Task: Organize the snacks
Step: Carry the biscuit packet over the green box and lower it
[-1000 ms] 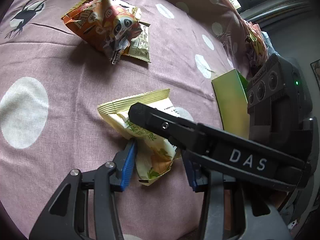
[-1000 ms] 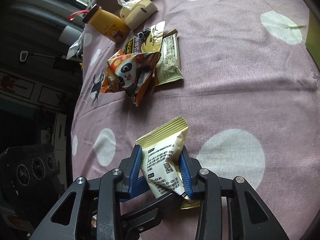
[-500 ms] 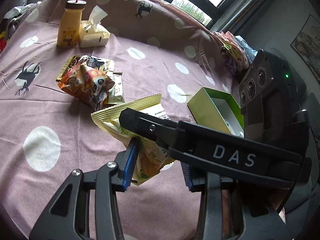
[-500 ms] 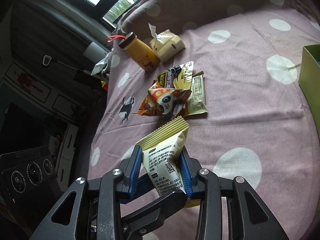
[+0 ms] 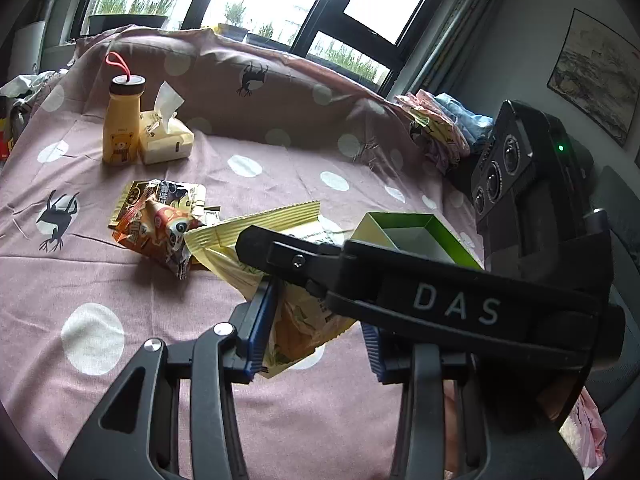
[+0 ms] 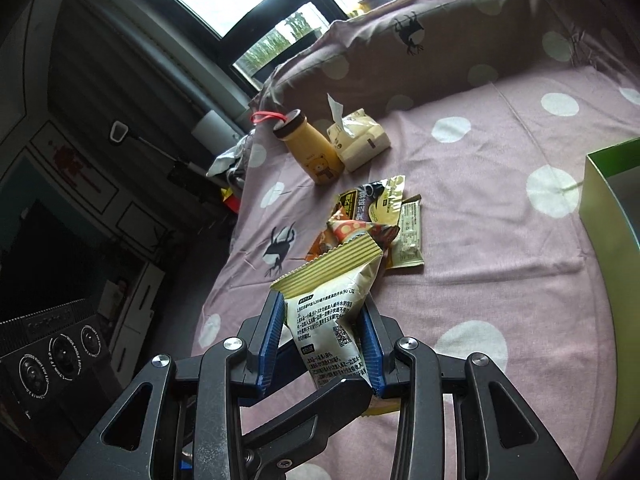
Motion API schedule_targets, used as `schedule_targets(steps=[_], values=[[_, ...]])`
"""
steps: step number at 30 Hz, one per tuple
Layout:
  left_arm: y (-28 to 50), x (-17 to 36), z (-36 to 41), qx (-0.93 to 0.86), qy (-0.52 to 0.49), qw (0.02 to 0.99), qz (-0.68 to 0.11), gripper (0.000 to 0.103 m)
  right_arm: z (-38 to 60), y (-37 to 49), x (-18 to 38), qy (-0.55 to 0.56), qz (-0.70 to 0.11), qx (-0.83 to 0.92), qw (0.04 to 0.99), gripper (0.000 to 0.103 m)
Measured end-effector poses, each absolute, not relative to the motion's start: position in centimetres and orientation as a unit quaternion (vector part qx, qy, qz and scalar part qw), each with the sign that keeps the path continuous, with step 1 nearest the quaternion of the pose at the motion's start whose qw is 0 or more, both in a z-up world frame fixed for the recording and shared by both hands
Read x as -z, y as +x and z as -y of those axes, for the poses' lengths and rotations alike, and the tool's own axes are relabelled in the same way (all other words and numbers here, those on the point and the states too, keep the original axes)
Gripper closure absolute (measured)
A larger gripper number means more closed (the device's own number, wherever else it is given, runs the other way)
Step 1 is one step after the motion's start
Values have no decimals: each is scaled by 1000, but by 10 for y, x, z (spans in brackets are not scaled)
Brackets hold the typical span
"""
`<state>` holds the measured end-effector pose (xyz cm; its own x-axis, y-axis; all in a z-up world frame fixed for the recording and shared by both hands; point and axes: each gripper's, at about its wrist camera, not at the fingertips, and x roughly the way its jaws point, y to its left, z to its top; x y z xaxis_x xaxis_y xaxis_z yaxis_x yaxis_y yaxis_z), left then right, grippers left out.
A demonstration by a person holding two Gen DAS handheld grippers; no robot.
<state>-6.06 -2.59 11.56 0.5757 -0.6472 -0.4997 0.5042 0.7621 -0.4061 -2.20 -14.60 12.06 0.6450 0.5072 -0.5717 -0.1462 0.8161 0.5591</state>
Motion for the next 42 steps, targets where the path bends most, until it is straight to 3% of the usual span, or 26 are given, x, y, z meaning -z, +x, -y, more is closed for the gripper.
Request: schedule_targets(steps=[19, 42], values=[[-77, -149, 95, 407, -65, 870, -269, 64, 212, -64, -158, 262, -309, -131, 905, 63], [-71, -139, 229, 548, -4, 771, -325, 64, 343, -113, -139, 380, -271, 41, 884, 63]])
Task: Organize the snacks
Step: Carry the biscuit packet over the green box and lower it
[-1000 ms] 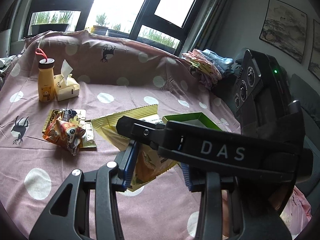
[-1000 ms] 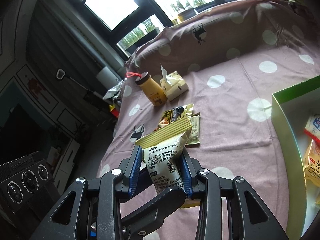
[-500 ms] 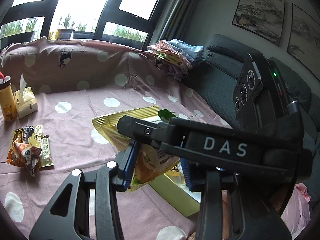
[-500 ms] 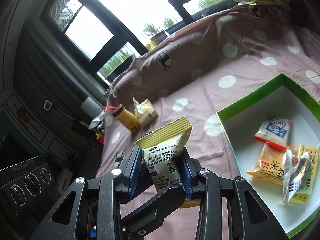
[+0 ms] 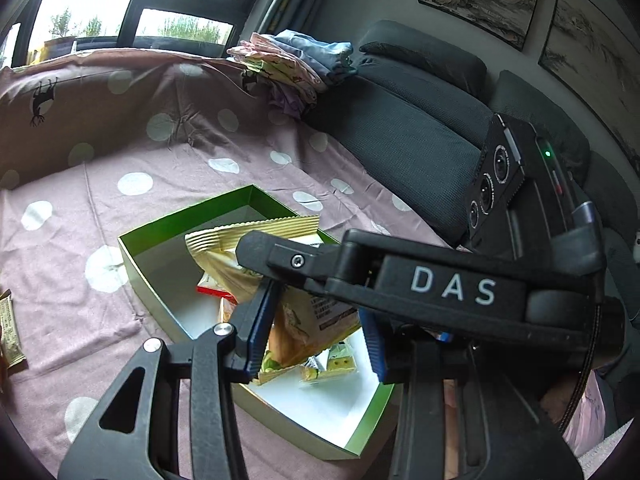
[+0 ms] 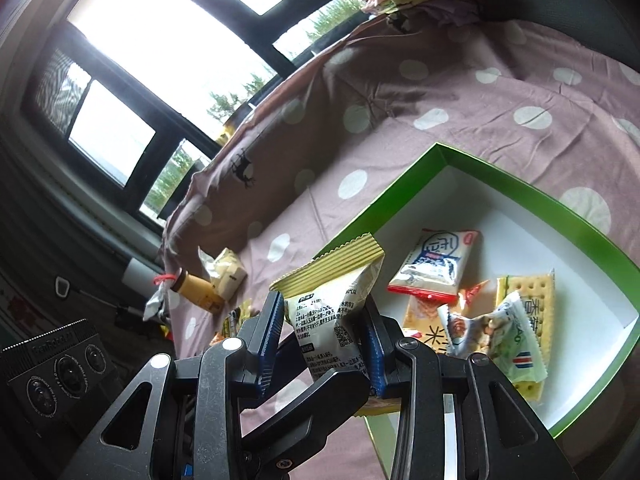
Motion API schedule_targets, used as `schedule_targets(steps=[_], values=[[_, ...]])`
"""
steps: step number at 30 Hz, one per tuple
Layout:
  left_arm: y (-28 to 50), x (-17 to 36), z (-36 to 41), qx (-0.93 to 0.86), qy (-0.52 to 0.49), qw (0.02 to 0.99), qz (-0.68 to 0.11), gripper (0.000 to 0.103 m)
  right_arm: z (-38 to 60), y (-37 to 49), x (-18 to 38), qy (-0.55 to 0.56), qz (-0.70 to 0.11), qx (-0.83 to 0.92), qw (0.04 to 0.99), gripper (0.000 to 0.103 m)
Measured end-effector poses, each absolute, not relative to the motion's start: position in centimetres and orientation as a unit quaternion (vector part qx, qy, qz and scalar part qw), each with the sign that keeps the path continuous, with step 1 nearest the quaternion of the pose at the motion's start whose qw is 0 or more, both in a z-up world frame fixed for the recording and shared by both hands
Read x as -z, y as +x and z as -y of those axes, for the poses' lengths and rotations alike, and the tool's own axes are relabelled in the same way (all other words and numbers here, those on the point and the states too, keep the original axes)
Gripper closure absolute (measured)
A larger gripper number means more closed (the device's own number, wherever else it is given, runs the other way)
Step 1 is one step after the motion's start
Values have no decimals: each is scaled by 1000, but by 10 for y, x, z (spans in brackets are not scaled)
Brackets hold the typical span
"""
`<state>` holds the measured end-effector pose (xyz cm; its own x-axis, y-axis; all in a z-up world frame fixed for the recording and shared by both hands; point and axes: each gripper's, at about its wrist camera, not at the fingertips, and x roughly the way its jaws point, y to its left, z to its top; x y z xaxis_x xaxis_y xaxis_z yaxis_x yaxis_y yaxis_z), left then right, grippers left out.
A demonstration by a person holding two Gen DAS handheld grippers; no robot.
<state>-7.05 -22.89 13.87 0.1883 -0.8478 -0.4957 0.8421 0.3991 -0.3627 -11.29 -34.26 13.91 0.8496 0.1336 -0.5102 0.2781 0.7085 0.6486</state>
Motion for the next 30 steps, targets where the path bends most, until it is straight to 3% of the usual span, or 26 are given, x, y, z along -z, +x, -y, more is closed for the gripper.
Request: schedule_targets(steps=[22, 27, 30], values=[[-58, -113, 269, 552, -11, 732, -400, 63, 388, -121, -102, 467, -292, 102, 828, 63], [-60, -117, 262, 543, -13, 742, -394, 61, 386, -124, -108, 461, -277, 108, 836, 63], [-58, -123, 246, 528, -29, 757, -384, 52, 383, -125, -113, 452, -273, 117, 841, 63]])
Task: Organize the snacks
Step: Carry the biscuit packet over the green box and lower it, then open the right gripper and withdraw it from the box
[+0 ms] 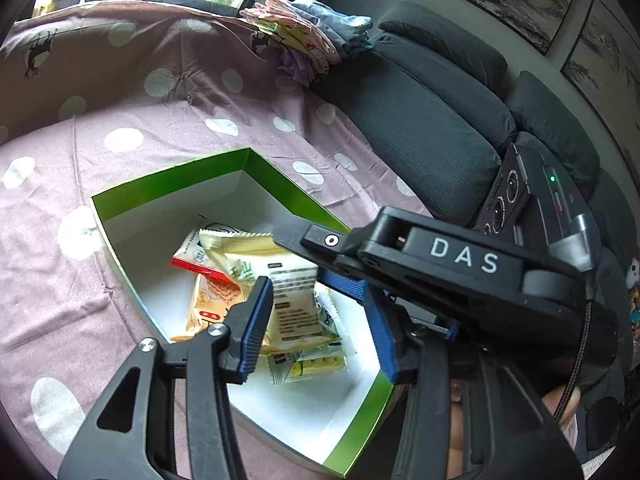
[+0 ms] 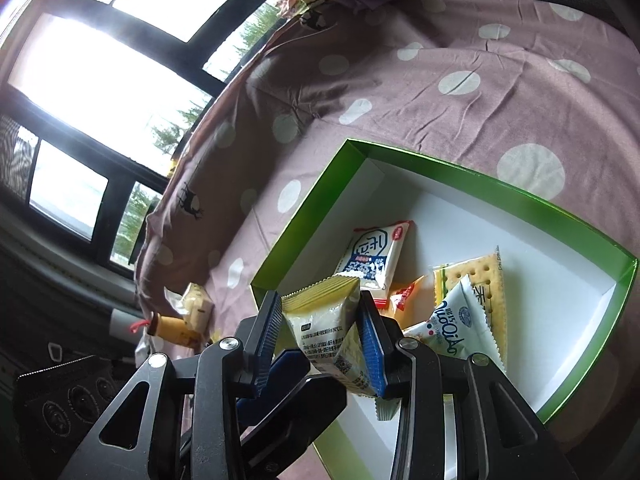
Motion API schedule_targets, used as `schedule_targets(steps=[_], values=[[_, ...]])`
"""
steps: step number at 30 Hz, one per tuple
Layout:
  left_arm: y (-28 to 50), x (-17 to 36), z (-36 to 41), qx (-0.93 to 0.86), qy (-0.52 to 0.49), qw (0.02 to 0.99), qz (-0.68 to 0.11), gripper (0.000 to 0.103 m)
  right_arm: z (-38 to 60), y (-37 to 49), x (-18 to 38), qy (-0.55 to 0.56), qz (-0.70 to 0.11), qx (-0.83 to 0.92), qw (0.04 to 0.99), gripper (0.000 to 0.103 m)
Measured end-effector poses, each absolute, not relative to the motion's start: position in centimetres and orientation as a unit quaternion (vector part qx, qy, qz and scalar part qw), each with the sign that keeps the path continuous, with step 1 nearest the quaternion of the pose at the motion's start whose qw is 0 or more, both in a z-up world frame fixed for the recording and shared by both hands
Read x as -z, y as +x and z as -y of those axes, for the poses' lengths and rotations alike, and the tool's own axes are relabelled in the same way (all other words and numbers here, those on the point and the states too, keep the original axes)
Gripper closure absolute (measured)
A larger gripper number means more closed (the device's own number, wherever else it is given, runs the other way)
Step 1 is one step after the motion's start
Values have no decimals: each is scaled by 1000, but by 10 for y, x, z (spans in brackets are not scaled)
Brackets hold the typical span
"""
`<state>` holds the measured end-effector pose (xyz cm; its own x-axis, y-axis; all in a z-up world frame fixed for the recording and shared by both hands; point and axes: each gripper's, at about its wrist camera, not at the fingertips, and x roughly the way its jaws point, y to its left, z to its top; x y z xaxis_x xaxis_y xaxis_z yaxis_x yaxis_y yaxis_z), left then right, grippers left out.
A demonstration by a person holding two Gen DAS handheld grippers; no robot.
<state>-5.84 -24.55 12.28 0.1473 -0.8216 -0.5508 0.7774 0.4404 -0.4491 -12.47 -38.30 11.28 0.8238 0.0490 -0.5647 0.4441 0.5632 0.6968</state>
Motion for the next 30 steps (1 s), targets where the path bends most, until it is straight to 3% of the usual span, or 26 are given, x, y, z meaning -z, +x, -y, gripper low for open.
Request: schedule_targets(steps=[2, 5, 10, 14, 20, 23, 30], values=[[-56, -128, 232, 513, -35, 770, -378, 40, 380, -125, -118, 442, -265, 124, 848, 63], [-51, -135, 204, 473, -43, 799, -370, 30, 373, -125, -126, 425, -257, 128, 859, 62], [-46, -141, 139, 364, -13, 863, -351, 22, 359, -118, -136, 389, -258, 145, 872, 53], [-36, -135, 76, 235, -5, 906, -353, 18, 344, -109, -138, 359, -275, 158, 877, 49], [-13, -109, -14, 103, -74, 923, -363, 17, 312, -91, -144, 299, -300, 163, 891, 41], [-5, -98, -47, 61, -116, 925, -356, 17, 291, -81, -147, 261, -310, 164, 899, 25], [7, -86, -87, 6, -138, 917, -373, 17, 243, -54, -144, 180, -348, 165, 905, 24]])
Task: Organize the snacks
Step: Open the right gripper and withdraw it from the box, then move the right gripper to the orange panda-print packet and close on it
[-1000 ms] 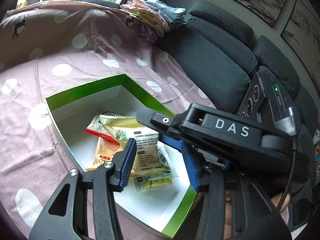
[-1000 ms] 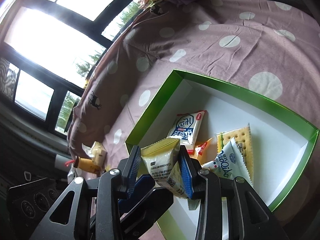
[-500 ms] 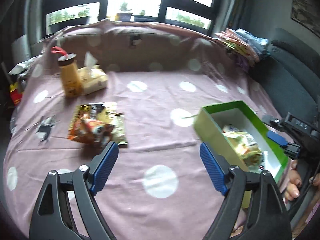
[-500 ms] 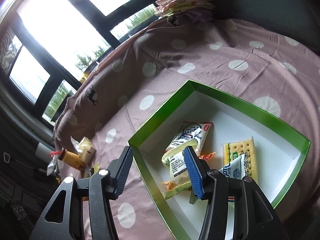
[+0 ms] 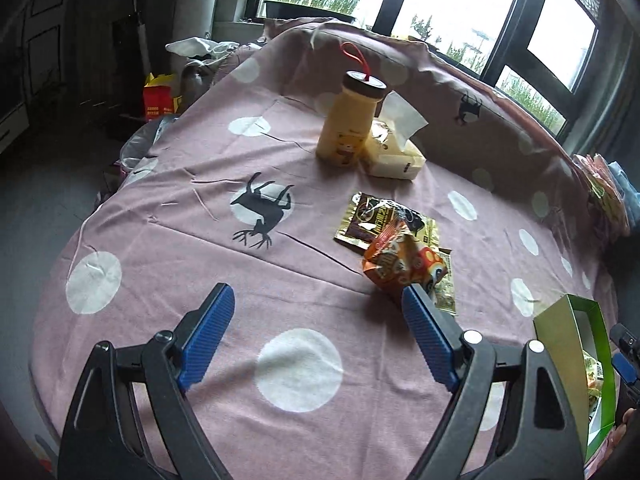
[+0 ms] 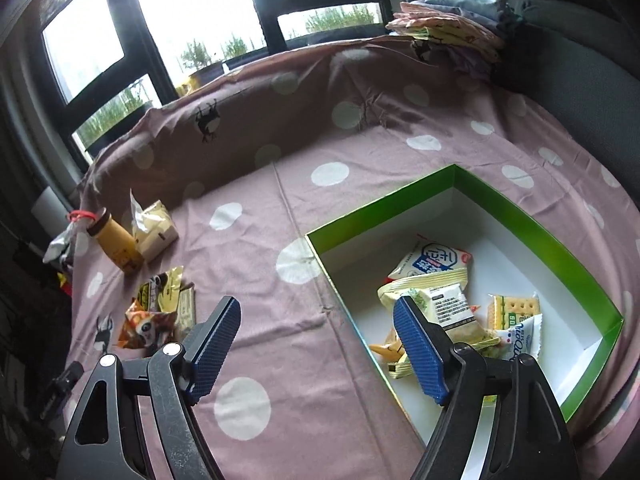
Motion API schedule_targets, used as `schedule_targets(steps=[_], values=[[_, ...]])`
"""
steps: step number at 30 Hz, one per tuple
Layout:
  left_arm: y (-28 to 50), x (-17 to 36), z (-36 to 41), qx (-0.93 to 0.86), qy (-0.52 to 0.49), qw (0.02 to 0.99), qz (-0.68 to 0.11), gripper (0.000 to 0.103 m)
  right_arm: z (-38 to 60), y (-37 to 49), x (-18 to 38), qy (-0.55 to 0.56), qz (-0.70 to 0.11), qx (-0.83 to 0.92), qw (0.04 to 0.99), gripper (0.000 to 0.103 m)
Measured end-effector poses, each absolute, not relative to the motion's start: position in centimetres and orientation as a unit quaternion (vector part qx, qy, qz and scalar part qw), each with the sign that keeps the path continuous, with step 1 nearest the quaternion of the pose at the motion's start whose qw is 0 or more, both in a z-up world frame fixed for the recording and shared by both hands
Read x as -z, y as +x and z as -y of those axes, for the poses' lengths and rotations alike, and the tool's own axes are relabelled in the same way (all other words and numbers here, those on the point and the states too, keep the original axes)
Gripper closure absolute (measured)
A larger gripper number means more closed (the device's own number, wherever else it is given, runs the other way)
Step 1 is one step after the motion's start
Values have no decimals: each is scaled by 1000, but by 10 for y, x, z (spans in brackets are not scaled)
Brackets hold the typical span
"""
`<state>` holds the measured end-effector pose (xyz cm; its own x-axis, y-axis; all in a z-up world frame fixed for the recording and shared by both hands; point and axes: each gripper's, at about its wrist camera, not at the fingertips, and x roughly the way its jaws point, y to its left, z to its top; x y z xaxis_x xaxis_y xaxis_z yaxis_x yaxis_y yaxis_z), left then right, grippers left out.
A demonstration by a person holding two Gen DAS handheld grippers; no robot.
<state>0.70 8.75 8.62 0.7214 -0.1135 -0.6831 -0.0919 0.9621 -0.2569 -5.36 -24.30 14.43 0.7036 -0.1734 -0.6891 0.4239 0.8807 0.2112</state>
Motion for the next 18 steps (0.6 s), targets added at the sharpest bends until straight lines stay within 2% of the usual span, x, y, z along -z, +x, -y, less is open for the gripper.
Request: schedule_targets(steps=[14, 18], values=[[23, -65, -106, -20, -151, 891, -427, 14, 156, 30, -112, 212, -441, 22, 872, 22], [29, -57, -109, -22, -159, 879, -448, 14, 124, 75, -102, 172, -469, 8, 866, 22]])
